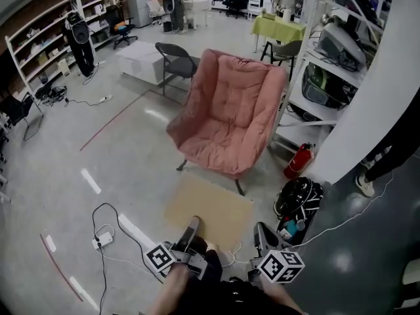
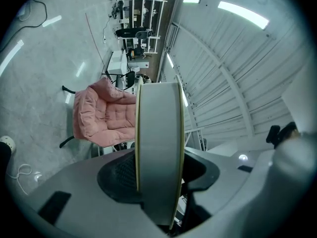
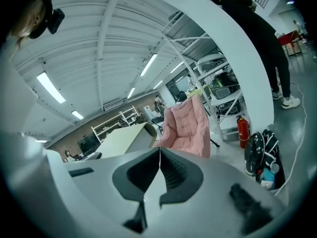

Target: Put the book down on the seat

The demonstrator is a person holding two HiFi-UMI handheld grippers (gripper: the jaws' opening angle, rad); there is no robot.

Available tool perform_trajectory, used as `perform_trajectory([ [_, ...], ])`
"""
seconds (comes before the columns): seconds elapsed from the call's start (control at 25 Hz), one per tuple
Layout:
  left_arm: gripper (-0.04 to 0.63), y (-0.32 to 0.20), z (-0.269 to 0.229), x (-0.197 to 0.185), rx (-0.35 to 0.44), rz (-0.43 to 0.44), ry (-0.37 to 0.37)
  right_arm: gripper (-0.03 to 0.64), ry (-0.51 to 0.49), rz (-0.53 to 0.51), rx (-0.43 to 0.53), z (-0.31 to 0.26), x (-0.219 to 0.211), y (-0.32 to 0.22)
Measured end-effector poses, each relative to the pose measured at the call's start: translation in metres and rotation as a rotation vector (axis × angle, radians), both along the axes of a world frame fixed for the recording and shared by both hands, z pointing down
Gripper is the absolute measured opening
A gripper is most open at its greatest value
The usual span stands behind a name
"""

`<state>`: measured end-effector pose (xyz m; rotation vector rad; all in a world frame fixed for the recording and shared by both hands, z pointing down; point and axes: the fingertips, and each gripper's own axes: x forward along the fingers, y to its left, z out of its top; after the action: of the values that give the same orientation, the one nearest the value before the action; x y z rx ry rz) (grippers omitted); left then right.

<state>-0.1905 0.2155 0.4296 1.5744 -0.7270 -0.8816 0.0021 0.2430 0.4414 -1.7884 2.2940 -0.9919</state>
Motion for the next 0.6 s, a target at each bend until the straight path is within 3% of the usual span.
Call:
perform_trajectory([
  [0.6,0.225,-0.109,0.012,-0.005,-0.01,0.101,0.019,0.012,-0.008,0.082,-0.031,0.02,-0.01,-0.102],
])
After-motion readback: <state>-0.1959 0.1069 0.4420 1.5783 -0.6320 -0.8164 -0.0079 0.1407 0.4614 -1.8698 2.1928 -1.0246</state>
